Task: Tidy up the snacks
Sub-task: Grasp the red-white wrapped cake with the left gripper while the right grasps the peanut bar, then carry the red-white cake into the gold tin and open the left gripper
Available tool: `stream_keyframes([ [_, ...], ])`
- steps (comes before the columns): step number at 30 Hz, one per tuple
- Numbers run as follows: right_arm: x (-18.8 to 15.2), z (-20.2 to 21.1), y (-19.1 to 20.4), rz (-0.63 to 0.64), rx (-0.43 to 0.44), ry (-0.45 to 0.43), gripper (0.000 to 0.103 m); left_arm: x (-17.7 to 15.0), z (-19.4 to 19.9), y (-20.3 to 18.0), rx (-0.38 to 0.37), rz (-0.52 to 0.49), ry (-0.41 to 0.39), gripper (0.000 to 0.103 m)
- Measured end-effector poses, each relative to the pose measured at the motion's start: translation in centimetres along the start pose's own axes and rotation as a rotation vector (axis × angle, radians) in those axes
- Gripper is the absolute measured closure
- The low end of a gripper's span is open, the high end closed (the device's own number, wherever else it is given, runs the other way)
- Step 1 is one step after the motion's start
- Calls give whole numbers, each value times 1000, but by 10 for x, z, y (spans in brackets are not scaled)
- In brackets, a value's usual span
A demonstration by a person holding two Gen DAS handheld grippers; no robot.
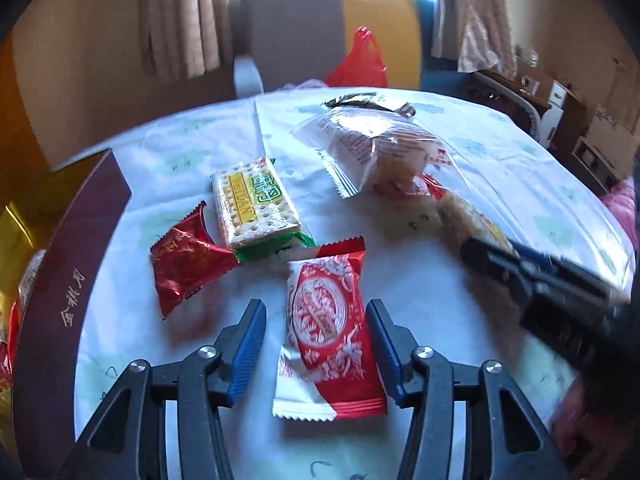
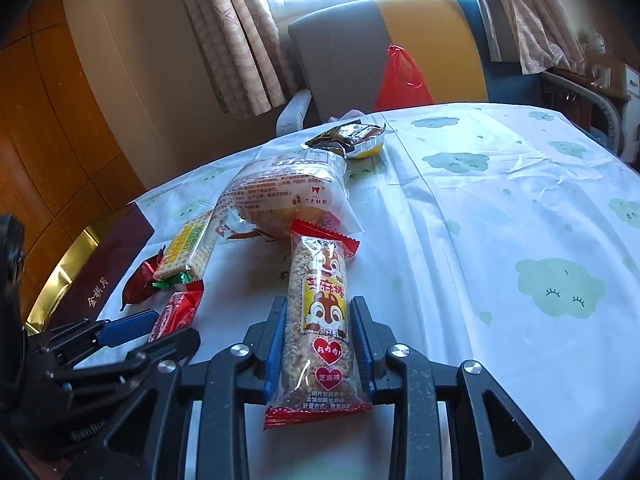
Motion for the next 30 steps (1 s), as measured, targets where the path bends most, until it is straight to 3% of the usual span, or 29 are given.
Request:
stream_keyframes([
  [5,0,2,1,6,3,-11,72,-5,4,9,-38,29,-30,49],
  [7,-1,2,3,13,7,-13,73,-9,6,12,-38,31,-40,59],
  [12,-2,3,7,32,18,-22,73,-17,10,18,-45,45,-72,69],
  [22,-5,8,17,78,49,-45,73,-39,27,35,-100,106,-111,72],
  [30,-5,6,16,73,39,-39,73,-44,58,51,-116,115,-191,72],
])
Point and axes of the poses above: each gripper's, at about its wrist camera, not at the fingertips, and z roughly against the way its jaws point, y to its left, x to its top, the point moved 4 cm from there along -z, roughly the way its jaws point, and after that the axes turned 15 degrees about y, right-handed, at the moved point
